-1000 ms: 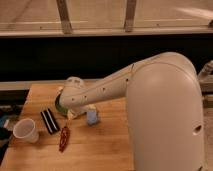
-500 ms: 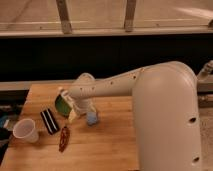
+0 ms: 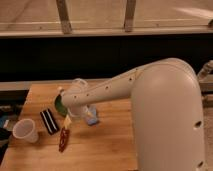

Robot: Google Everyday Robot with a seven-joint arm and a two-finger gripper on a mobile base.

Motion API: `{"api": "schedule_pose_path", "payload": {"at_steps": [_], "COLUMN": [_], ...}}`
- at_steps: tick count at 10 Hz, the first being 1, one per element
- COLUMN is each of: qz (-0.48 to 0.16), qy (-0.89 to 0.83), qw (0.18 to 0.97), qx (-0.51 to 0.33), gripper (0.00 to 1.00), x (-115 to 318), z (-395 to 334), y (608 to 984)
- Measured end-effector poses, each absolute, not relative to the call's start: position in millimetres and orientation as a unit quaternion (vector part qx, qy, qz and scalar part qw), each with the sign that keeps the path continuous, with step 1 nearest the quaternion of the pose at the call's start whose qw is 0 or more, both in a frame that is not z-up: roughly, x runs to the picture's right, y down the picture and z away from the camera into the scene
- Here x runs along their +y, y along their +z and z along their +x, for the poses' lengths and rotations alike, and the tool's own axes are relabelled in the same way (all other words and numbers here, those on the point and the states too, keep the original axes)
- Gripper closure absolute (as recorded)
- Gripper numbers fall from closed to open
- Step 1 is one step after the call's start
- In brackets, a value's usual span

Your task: Place the pepper in the ceramic cup

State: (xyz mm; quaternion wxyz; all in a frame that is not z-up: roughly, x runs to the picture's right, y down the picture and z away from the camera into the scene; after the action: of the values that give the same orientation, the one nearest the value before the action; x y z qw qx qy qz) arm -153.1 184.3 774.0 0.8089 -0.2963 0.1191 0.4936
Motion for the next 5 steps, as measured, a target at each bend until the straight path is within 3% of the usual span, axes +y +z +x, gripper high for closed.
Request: {"api": "schedule_pose_path", "payload": {"at_steps": [5], "qz": [-0.289], "qy": [0.491], "qw": [0.814], "qx": [0.117], "gripper": [0.2], "x": [197], "z": [-175], "y": [781]}}
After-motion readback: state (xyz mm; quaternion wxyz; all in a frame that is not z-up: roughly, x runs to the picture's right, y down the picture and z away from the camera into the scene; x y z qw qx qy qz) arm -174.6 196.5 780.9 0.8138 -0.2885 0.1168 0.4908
